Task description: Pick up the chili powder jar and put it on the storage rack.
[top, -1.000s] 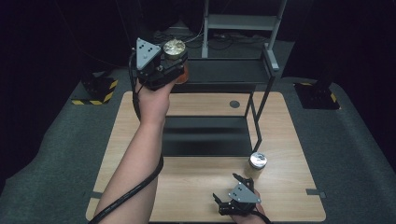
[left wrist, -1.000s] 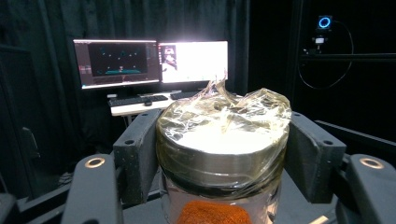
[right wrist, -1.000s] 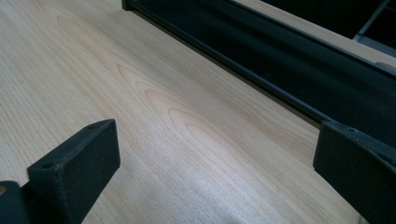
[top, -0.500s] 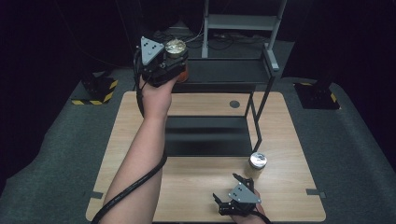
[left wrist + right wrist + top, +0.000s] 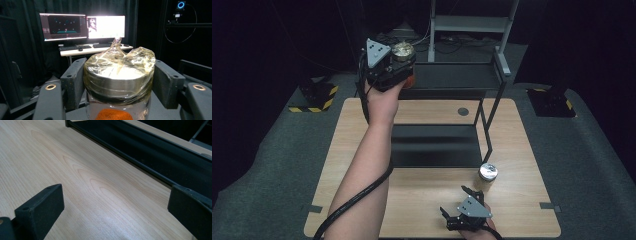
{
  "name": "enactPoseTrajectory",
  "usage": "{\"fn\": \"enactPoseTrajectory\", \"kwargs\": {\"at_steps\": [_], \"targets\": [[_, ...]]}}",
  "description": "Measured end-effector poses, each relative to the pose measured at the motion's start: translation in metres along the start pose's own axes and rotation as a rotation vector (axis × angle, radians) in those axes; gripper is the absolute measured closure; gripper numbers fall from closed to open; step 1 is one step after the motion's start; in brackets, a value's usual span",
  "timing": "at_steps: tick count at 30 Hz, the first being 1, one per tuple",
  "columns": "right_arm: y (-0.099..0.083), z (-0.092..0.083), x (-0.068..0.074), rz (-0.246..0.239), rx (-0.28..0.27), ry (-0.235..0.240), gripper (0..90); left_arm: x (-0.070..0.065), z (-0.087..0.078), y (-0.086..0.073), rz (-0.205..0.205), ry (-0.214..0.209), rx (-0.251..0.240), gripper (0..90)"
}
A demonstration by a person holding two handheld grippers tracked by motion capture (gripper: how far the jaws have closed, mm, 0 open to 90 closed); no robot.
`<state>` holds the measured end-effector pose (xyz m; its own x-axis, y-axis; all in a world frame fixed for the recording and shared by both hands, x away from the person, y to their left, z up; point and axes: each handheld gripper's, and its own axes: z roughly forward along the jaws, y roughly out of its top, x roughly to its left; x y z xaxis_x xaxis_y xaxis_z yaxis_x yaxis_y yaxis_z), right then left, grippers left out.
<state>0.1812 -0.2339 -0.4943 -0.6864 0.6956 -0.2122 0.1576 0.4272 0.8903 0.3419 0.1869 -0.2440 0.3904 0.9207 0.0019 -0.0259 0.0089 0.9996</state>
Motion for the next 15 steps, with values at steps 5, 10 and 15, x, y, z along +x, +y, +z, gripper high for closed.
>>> {"fn": "enactPoseTrajectory", "kwargs": {"at_steps": [5,10,15], "targets": [[0.0002,0.0002,0.0008,-0.007,0.001,0.000,0.0,-0.0010,-0.0002,-0.0017,-0.006,0.003,-0.005,33.8],[0.0001,0.0001,0.0008,-0.005,0.000,-0.002,0.0,0.0004,-0.0006,-0.0023,-0.029,-0.003,-0.009,33.1],[0.0005,0.0002,0.0014,-0.002,0.003,-0.005,0.0,0.0029,-0.0006,0.0008,-0.054,-0.003,0.007,25.1]]}}
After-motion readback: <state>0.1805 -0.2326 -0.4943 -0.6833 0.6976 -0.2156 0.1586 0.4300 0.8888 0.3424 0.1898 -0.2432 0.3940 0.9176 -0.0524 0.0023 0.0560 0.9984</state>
